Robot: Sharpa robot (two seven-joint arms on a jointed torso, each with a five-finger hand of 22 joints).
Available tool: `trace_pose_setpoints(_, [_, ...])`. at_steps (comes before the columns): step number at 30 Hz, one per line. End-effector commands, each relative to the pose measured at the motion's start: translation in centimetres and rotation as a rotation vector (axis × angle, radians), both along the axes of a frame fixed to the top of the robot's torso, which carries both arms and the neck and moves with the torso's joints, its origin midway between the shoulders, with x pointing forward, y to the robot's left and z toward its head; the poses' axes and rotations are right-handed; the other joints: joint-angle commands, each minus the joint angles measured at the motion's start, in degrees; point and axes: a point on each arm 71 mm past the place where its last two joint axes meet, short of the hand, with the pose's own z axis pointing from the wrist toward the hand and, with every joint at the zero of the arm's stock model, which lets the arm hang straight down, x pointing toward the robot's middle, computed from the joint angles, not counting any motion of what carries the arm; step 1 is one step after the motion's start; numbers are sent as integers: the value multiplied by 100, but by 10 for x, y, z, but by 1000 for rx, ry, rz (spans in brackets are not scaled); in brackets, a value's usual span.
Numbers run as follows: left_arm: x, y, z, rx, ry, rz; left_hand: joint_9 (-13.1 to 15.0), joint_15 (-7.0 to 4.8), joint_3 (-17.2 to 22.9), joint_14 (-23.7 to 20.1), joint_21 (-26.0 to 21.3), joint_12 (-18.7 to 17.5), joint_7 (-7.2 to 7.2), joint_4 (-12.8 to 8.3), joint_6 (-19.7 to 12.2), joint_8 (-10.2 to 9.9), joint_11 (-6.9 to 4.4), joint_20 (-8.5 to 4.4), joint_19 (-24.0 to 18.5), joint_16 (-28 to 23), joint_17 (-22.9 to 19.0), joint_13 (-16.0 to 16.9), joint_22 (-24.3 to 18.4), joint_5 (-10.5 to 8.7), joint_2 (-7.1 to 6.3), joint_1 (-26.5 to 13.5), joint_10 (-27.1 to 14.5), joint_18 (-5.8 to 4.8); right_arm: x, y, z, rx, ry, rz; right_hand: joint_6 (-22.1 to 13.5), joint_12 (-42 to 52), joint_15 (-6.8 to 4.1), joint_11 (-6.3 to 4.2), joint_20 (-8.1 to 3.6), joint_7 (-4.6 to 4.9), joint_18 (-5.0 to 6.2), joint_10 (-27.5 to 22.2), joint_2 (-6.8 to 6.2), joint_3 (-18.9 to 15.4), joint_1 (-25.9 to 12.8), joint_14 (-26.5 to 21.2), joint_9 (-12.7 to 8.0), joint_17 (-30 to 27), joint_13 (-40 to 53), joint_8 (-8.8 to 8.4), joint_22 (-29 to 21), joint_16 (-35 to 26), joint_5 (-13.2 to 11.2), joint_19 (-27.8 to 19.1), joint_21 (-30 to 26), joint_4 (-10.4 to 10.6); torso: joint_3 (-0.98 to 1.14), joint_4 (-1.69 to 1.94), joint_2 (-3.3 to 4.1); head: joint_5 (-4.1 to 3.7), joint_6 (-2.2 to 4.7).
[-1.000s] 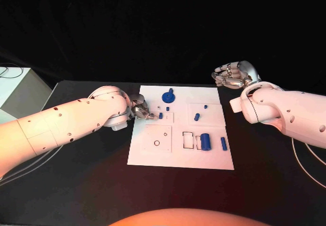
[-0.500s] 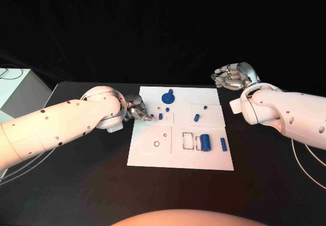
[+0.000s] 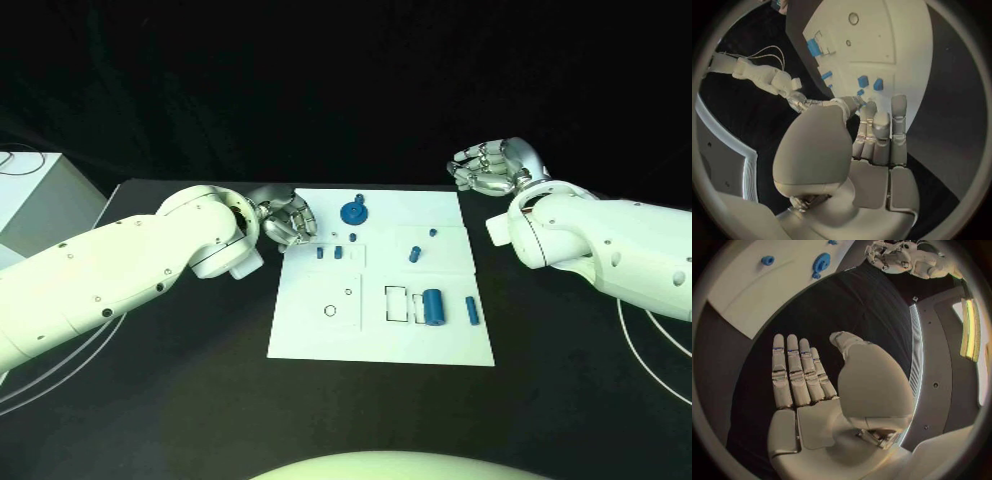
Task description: Assemble the parts on the task board
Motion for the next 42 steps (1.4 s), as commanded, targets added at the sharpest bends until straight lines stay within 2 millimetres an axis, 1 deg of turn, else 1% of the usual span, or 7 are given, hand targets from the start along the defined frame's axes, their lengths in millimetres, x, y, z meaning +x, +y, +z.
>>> trace_pose_setpoints(1, [6, -11, 12, -164, -157, -39, -398, 34, 133, -461, -224, -365, -18, 48, 112, -282, 19, 35, -167, -382, -604, -309, -195, -49, -155, -168, -81, 82, 0, 1, 0, -6, -5, 25, -19, -28, -8, -8, 4, 162, 79, -6, 31, 14, 52, -35, -10, -10, -4, -40, -11, -33, 26, -35, -2, -47, -3, 0, 2, -24, 32])
trace_pose_setpoints(7, [19, -28, 13, -151, -286, -90, -1090, 67, -30, -1033, -642, -1116, -6, -192, 343, -765, 69, 65, -172, -1057, -1578, -960, -462, -101, -183, -194, 17, 79, 1, 2, 0, -4, -5, 28, -18, -32, -9, -9, 4, 162, 80, -5, 40, 43, 92, -33, -11, -20, -5, -43, -22, -35, 29, -36, 1, -76, -1, -4, 5, -41, 61])
trace_pose_setpoints(13, [28, -49, 3, -54, -359, -160, -1364, 85, -66, -1044, -663, -1487, 25, -445, 390, -966, 116, 67, -137, -1109, -1717, -1262, -471, -108, -150, -47, 44, 82, 1, 4, 0, -3, -5, 31, -18, -32, -9, -9, 4, 162, 80, -5, 40, 43, 92, -33, -11, -20, -5, -43, -22, -35, 29, -36, 1, -76, -8, -13, 21, -70, 97])
trace_pose_setpoints(17, [33, -61, -7, 33, -357, -195, -1533, 141, -284, -996, -594, -1710, 62, -467, 229, -1163, 182, 120, -64, -1018, -1757, -1421, -429, -63, -264, -242, -65, 76, 1, 5, 0, -3, -4, 33, -17, -34, -9, -9, 4, 161, 80, -5, 42, 54, 105, -32, -12, -23, -5, -44, -25, -36, 30, -36, 2, -86, -11, -15, 26, -81, 110])
trace_pose_setpoints(22, [37, -72, -19, 142, -331, -246, -1630, 164, -354, -740, -252, -1820, -12, -563, 272, -1195, 206, 147, 162, -601, -1564, -1535, -99, -67, -258, -280, -142, 41, 1, 7, 0, -2, -4, 38, -17, -35, -9, -9, 4, 162, 80, -5, 42, 59, 110, -32, -12, -25, -5, -45, -28, -36, 29, -36, 2, -91, -7, -10, 22, -85, 109])
trace_pose_setpoints(28, [38, -81, -28, 218, -303, -283, -1704, 223, -582, -1102, -344, -1894, -54, -638, 309, -1211, 252, 207, -149, -558, -1861, -1621, -218, -83, -243, -326, -284, 74, 1, 10, 0, -2, -5, 42, -17, -35, -9, -9, 4, 162, 80, -5, 42, 61, 111, -32, -12, -26, -6, -46, -29, -37, 29, -36, 2, -92, -15, -4, 12, -88, 89])
trace_pose_setpoints(42, [40, -87, -32, 262, -294, -276, -1803, 241, -627, -1048, -24, -1871, 29, -598, 549, -1241, 256, 240, -81, -30, -1740, -1682, 138, -78, -197, -272, -170, 42, 1, 11, 0, -4, -6, 45, -18, -36, -9, -8, 4, 163, 80, -6, 40, 62, 111, -32, -12, -27, -6, -47, -30, -37, 29, -37, 3, -94, -12, -6, 17, -116, 73])
